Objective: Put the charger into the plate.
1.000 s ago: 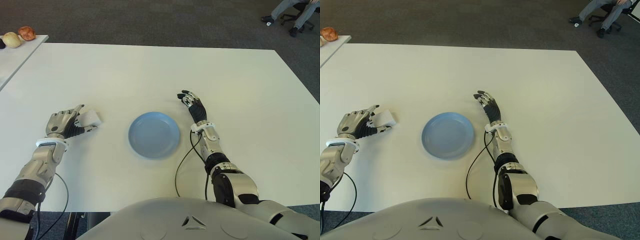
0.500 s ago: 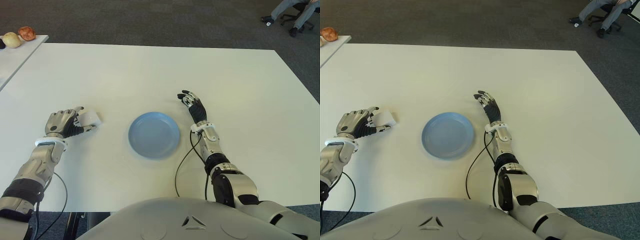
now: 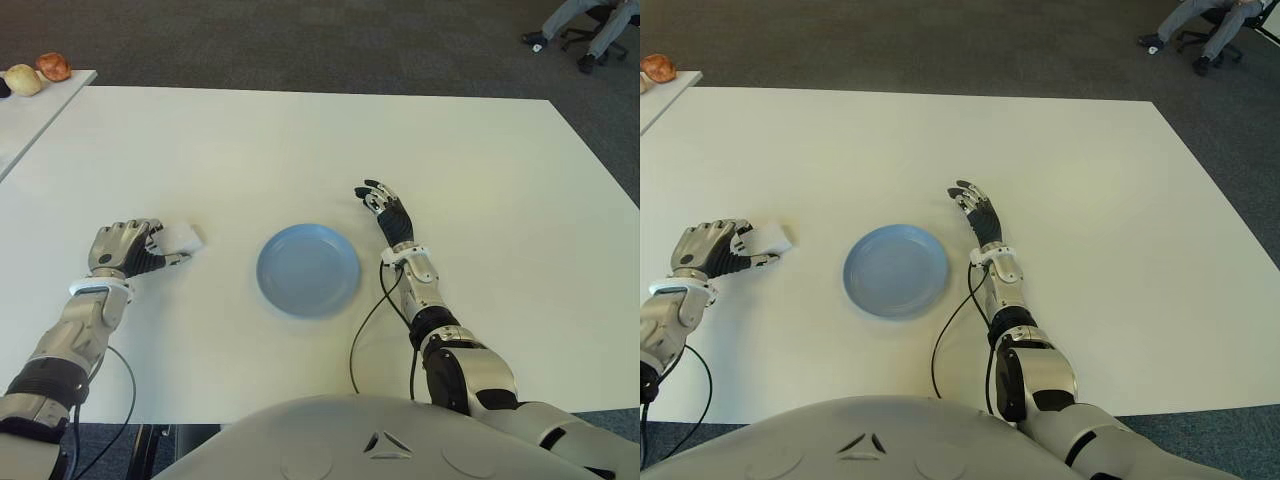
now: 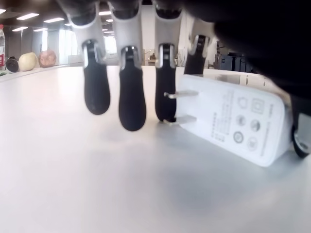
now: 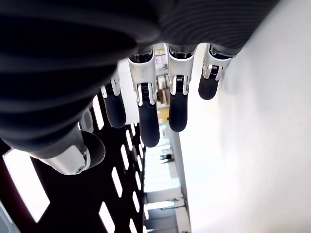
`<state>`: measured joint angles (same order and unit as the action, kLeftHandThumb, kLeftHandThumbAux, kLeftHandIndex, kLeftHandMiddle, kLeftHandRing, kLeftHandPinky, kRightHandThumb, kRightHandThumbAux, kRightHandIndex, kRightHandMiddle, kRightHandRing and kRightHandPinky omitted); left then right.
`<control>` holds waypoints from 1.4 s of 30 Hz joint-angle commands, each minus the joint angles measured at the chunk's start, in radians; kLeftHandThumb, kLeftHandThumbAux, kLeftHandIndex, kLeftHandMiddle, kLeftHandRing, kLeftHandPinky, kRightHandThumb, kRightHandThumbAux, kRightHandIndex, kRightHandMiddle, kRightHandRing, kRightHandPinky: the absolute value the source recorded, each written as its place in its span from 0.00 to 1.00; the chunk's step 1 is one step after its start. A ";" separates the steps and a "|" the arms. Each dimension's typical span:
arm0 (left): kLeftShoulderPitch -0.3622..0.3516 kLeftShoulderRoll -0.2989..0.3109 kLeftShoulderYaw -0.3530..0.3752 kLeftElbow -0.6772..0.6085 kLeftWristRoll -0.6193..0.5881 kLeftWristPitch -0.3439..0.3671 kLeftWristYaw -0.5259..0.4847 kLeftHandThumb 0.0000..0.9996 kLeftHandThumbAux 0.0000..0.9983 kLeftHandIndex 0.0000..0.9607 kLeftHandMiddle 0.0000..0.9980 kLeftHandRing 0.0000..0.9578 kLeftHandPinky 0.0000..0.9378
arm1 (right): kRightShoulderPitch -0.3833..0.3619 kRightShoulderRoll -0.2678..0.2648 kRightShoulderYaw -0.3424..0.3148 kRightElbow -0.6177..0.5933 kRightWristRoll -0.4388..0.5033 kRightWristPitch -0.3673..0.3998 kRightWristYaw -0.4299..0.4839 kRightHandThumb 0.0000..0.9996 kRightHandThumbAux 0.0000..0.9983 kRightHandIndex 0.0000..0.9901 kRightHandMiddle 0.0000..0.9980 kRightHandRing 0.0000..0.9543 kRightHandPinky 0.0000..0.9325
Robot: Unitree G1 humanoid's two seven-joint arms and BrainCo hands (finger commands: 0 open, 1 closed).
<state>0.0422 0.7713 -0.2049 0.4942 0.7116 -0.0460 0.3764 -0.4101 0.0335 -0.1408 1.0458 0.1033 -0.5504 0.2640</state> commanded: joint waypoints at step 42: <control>0.114 0.087 0.069 -0.486 0.144 0.143 -0.122 0.75 0.70 0.46 0.83 0.86 0.87 | 0.057 0.014 -0.003 0.072 0.005 0.073 -0.009 0.00 0.54 0.19 0.32 0.22 0.05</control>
<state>0.1726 0.8684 -0.1821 0.1138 0.8621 0.0623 0.3002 -0.4157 0.0353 -0.1403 1.0525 0.1041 -0.5502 0.2585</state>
